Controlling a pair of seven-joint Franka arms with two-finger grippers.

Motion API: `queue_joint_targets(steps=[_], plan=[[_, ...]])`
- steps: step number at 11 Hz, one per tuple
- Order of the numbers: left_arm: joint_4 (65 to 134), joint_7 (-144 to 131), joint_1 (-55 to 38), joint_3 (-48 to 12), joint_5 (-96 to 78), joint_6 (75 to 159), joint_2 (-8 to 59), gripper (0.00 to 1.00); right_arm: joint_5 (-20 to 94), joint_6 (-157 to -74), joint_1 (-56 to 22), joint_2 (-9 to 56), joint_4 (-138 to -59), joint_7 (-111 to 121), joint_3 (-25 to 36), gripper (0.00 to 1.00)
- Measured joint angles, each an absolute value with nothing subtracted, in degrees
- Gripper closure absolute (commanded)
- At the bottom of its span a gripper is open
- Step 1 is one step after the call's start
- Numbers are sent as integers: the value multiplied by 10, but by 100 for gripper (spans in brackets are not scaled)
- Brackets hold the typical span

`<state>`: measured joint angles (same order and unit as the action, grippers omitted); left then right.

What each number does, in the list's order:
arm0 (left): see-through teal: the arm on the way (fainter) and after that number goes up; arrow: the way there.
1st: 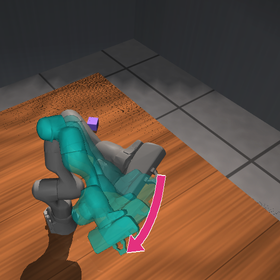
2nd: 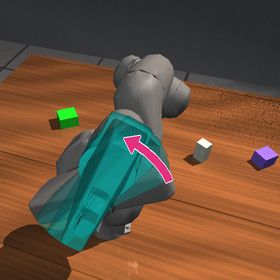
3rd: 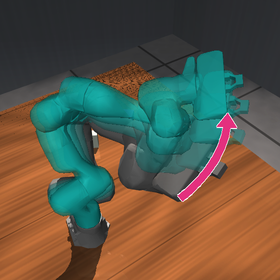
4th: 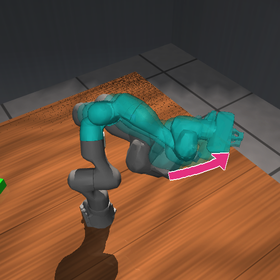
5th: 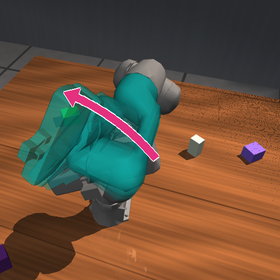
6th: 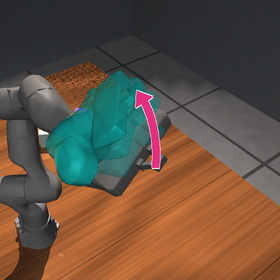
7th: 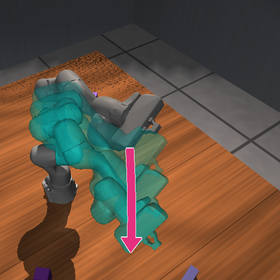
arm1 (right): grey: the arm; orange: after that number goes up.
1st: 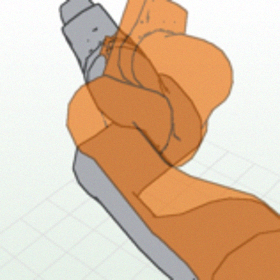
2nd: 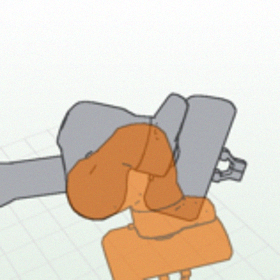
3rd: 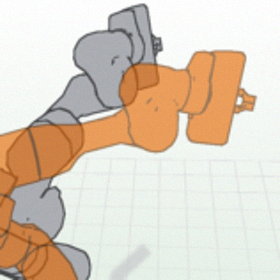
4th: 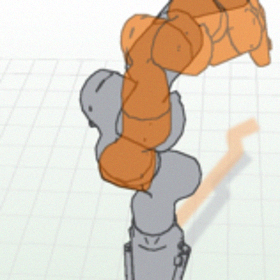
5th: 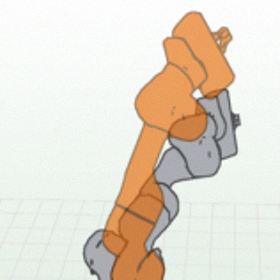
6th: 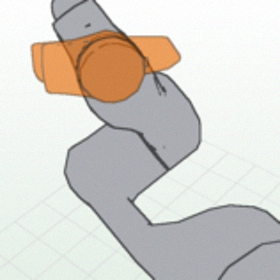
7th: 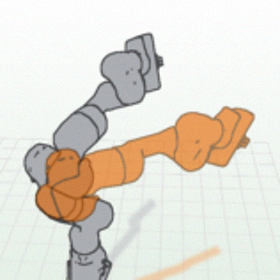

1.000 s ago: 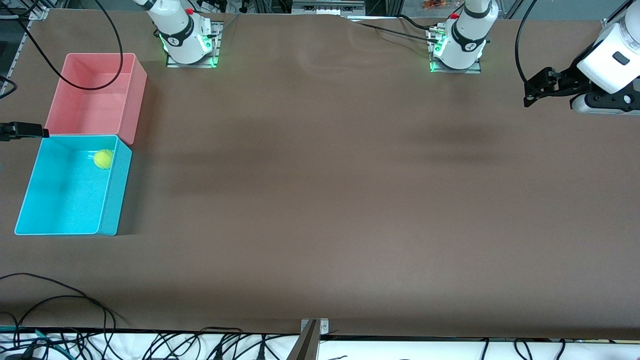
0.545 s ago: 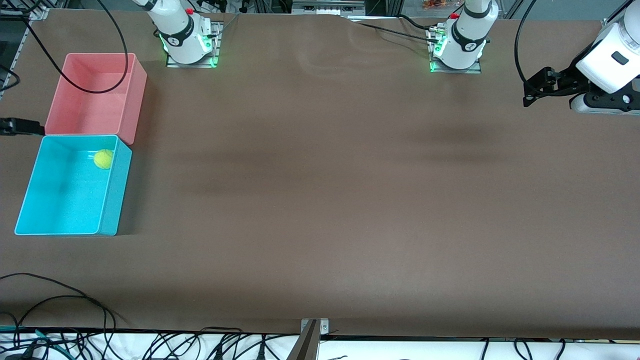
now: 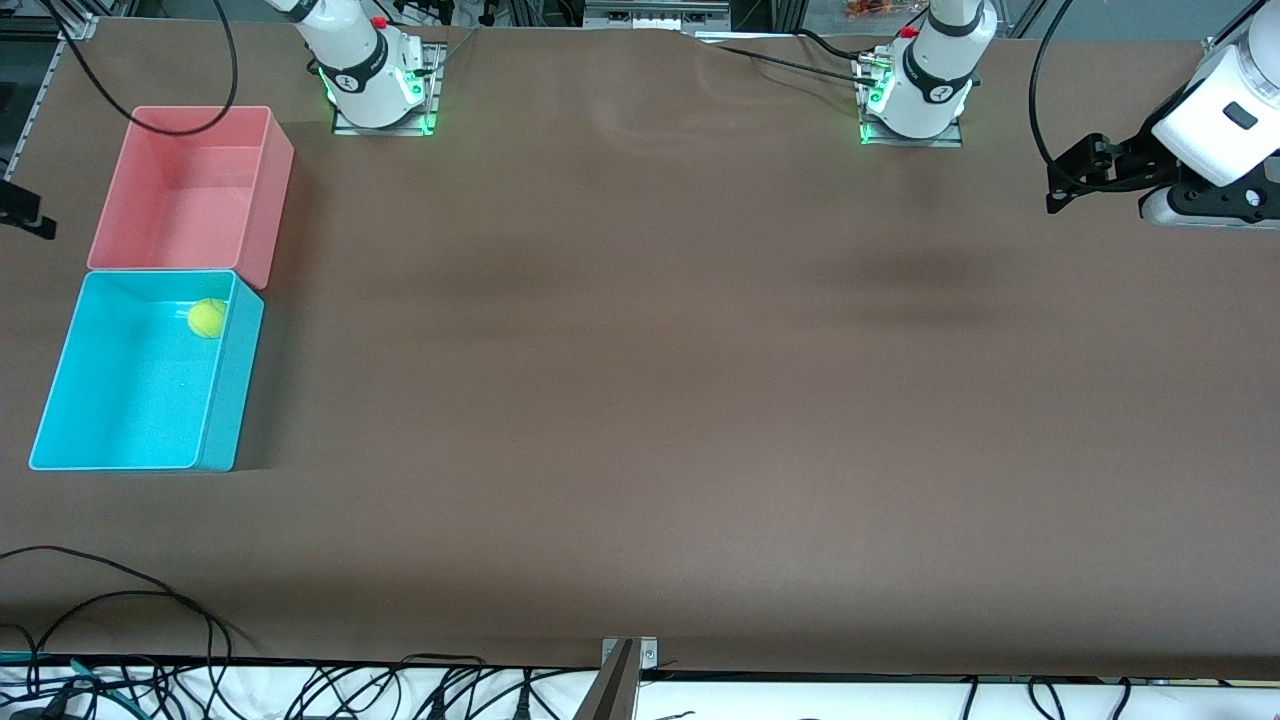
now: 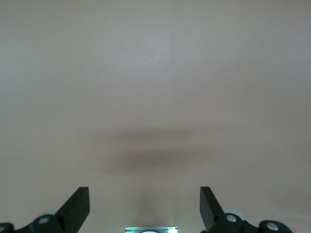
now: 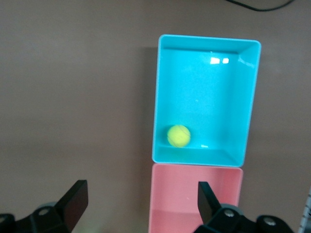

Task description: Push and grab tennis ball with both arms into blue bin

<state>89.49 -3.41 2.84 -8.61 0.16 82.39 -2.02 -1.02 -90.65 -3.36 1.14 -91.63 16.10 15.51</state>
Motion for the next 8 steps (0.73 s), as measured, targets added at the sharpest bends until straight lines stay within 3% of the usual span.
queue_joint_targets(steps=[3,8], plan=[[895,-34,28,-86,2,824,-20,0,-11,-973,-35,-40,-1006,55,74,0],[895,-34,28,-86,2,824,-20,0,-11,-984,-34,-40,-1002,8,31,0]])
